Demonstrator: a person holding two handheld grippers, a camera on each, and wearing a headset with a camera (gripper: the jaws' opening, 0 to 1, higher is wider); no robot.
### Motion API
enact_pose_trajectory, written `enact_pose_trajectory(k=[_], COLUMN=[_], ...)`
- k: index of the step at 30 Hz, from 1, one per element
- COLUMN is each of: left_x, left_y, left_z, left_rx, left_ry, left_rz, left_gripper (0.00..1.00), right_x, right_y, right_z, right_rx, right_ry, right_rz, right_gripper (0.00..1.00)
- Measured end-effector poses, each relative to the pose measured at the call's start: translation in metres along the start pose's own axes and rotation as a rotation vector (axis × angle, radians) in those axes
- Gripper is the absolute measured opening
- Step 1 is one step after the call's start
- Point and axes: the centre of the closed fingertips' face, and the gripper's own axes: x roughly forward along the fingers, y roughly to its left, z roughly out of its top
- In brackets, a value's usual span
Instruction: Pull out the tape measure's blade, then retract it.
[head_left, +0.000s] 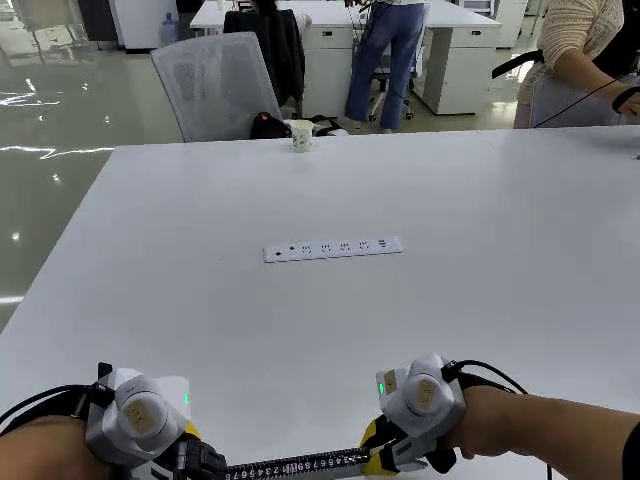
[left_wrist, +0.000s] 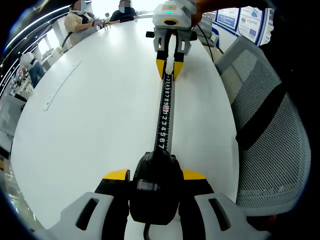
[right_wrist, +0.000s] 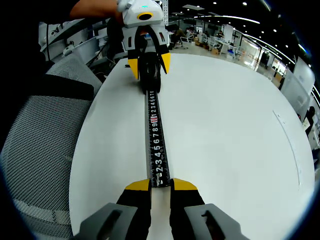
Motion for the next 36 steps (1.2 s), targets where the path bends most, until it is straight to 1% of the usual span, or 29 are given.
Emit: enact_pose_trajectory(k=[36], left_x=[0.0], left_y=[0.0], left_z=[0.001], left_rx=[-0.004], left_ry=[-0.008], left_rz=[0.004], left_gripper=[0.32], right_x=[-0.012], right_y=[-0.002], right_z=[-0.019], right_rx=[0.014], right_ry=[0.019], right_rz=[-0.012], right_gripper=[0.1])
